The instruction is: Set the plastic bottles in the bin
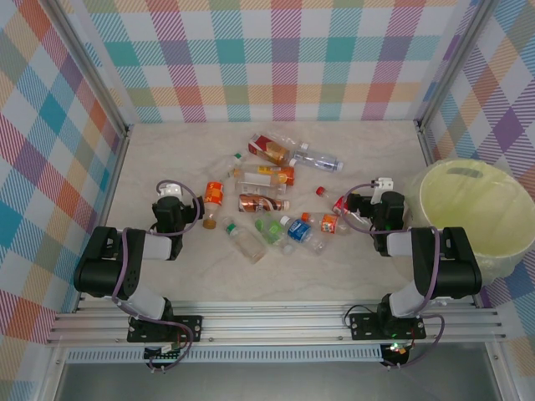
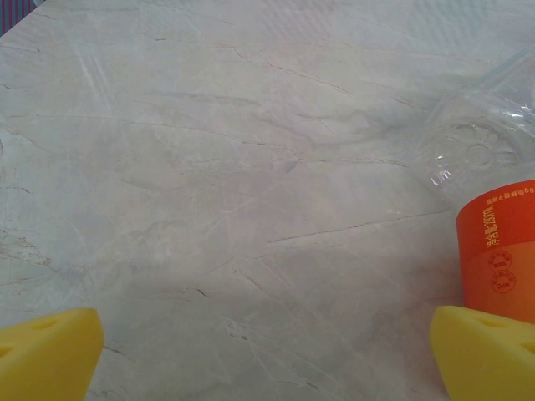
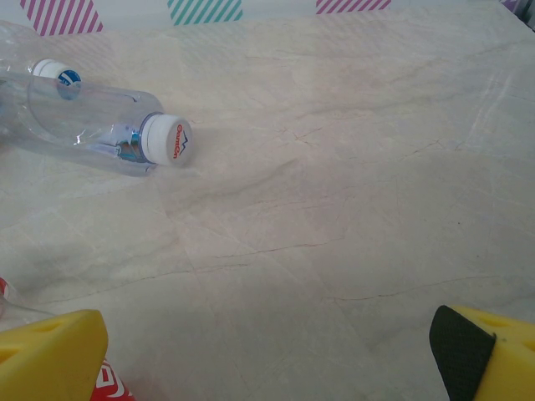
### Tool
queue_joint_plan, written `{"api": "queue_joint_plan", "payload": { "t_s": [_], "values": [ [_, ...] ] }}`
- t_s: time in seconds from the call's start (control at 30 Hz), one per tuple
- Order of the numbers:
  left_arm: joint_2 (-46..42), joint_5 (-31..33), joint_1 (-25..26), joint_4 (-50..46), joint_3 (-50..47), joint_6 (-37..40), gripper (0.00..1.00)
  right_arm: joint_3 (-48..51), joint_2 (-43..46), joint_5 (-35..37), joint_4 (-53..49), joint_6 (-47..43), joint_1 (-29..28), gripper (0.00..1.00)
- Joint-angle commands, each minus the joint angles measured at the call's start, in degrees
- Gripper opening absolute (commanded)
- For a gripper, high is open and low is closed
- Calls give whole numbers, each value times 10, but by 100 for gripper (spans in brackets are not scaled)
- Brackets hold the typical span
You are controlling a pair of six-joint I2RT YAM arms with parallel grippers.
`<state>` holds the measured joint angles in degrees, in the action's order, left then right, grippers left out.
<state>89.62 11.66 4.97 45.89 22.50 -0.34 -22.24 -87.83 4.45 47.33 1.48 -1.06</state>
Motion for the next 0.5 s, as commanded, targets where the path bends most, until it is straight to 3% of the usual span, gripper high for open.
{"api": "queue_joint_plan", "payload": {
  "t_s": [0.0,0.1,0.27,0.47],
  "values": [
    [-5,4,-2,18,6,4,100,-3,2,-4,19,7,3,100],
    [-41,13,-1,-51,27,1,100,-8,34,-30,-15,-5,3,100],
    [-109,25,-1,-159,66,-4,100,-35,146,-24,-159,7,3,100],
    [-178,44,-1,-314,127,-109,100,-107,238,-74,-377,106,3,100]
  ]
}}
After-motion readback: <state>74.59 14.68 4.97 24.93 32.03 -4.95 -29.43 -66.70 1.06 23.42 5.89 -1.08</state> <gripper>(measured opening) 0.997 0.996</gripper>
